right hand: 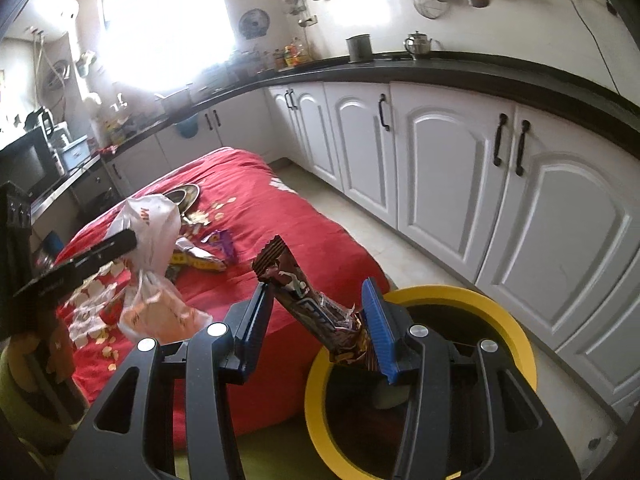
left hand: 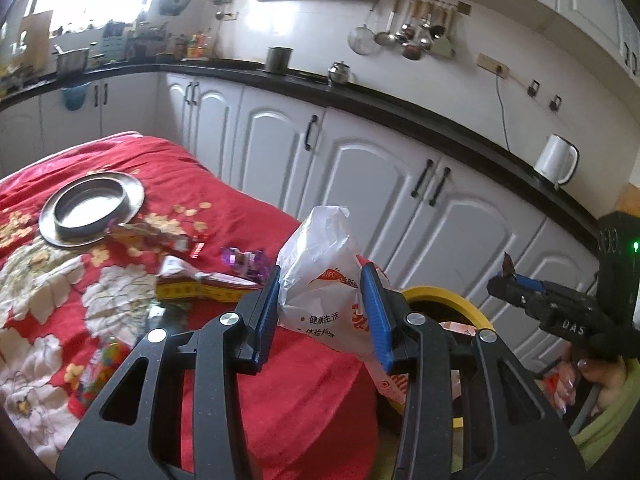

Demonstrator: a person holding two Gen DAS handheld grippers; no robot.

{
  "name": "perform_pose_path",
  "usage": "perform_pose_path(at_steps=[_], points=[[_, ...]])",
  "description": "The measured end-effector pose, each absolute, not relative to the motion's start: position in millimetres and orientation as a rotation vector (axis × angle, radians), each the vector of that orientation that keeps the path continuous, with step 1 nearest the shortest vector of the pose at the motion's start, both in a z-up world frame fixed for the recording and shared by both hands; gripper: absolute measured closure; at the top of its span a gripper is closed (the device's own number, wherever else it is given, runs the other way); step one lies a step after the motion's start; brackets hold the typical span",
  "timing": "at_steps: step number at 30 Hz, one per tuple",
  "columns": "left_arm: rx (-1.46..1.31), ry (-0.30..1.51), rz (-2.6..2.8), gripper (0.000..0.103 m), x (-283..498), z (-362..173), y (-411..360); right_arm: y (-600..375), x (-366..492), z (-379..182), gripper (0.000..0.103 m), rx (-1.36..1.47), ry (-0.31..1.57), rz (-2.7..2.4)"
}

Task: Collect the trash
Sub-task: 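Carry the chocolate bar and white plastic bag over the yellow-rimmed bin with both tools, then open both tools to drop the chocolate bar and white bag into the bin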

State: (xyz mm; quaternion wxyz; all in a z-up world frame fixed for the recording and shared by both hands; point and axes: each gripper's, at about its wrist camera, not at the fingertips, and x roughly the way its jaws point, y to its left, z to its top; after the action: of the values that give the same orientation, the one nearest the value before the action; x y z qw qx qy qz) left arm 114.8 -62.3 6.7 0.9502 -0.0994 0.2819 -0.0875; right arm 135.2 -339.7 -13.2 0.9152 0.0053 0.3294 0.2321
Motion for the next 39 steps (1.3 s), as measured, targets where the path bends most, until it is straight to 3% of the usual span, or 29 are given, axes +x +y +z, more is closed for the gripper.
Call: perform_pose_path(at_steps=[17, 39], points=[[-0.085, 0.627, -0.3, 0.07, 120.0, -17.7, -136.7, -382.5, 139.3, -18.1, 0.059, 0.054, 0.656, 0.374], [0.022, 0.76, -0.426, 0.069, 133.6, -70.9, -206.1, -424.7, 158.9, -64.0, 0.059, 0.141, 0.756, 0.334]])
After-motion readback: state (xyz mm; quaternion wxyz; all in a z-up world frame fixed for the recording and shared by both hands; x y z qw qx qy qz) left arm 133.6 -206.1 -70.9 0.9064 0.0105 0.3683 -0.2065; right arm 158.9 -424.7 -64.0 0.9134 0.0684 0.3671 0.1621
